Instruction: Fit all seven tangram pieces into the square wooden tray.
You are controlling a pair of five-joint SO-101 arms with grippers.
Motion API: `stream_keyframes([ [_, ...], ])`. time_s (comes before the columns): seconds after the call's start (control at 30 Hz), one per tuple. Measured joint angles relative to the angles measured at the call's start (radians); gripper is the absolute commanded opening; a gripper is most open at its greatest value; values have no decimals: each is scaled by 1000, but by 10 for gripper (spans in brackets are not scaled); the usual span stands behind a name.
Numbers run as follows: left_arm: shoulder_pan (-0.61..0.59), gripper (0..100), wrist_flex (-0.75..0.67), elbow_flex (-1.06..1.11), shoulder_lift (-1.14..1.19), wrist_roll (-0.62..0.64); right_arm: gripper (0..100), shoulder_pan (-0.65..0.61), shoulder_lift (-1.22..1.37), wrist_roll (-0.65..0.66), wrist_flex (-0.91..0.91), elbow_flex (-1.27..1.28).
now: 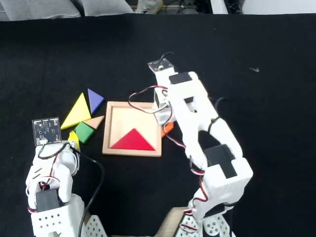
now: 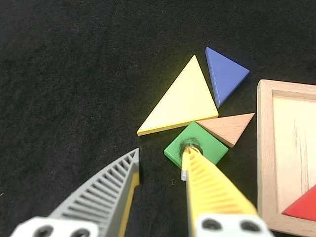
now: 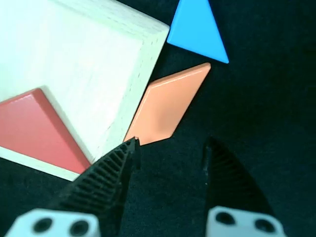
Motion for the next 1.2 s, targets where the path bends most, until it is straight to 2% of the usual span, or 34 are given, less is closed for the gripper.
stream_keyframes([
  [0.23,0,152,0,0,0,0,211,-55,0,15,-11,0],
  [0.93,0,152,0,0,0,2,211,-32,170,2,-49,-92],
  [1.2,0,152,0,0,0,2,177,100,180,3,-51,-94],
])
